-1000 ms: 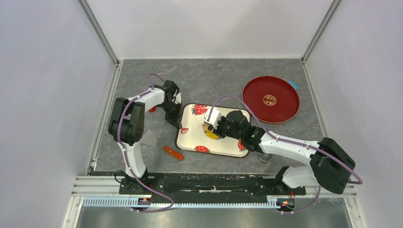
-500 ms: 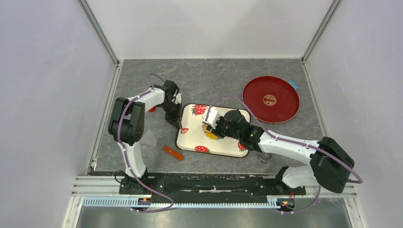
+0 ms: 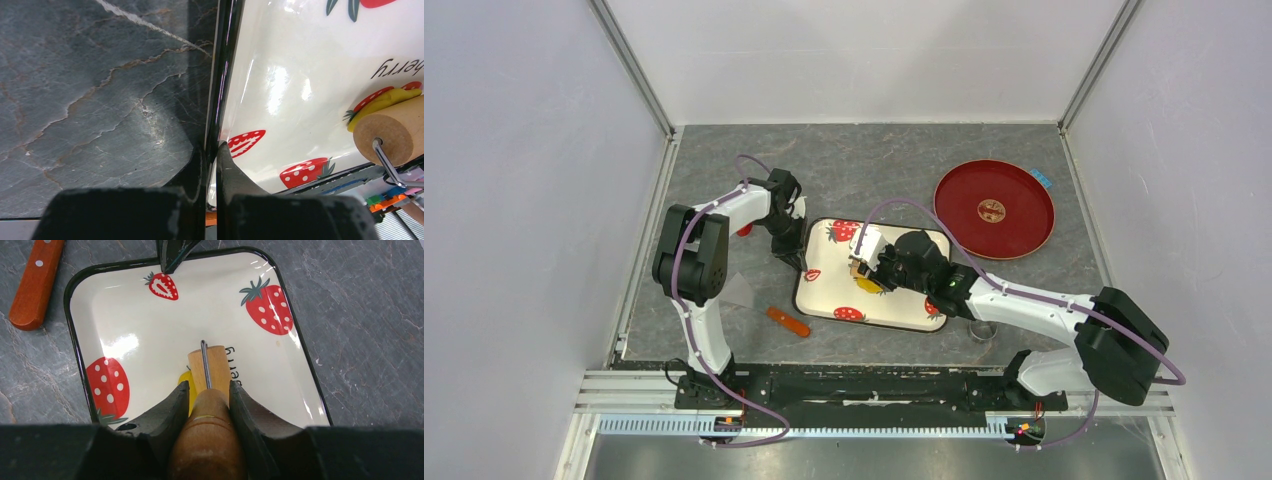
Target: Roll out the dumpling wrappers from the dough
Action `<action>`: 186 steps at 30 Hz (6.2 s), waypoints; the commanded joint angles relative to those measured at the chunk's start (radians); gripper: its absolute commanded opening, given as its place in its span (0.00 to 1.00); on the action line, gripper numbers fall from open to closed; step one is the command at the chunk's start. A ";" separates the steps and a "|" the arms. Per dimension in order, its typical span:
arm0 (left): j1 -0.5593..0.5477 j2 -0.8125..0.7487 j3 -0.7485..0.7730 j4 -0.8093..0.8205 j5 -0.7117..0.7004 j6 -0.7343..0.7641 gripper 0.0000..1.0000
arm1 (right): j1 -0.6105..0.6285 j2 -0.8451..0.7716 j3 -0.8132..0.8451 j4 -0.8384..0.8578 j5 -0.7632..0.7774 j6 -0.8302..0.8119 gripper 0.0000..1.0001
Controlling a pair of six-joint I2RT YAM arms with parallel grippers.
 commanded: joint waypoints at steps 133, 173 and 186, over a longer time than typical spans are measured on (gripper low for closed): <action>0.051 0.016 -0.023 0.095 -0.085 -0.016 0.02 | -0.012 0.146 -0.273 -0.332 -0.372 0.400 0.00; 0.052 -0.006 -0.025 0.098 -0.139 -0.024 0.02 | -0.011 0.150 -0.248 -0.399 -0.435 0.421 0.00; 0.053 -0.006 -0.025 0.099 -0.142 -0.024 0.02 | -0.012 0.143 -0.245 -0.416 -0.454 0.423 0.00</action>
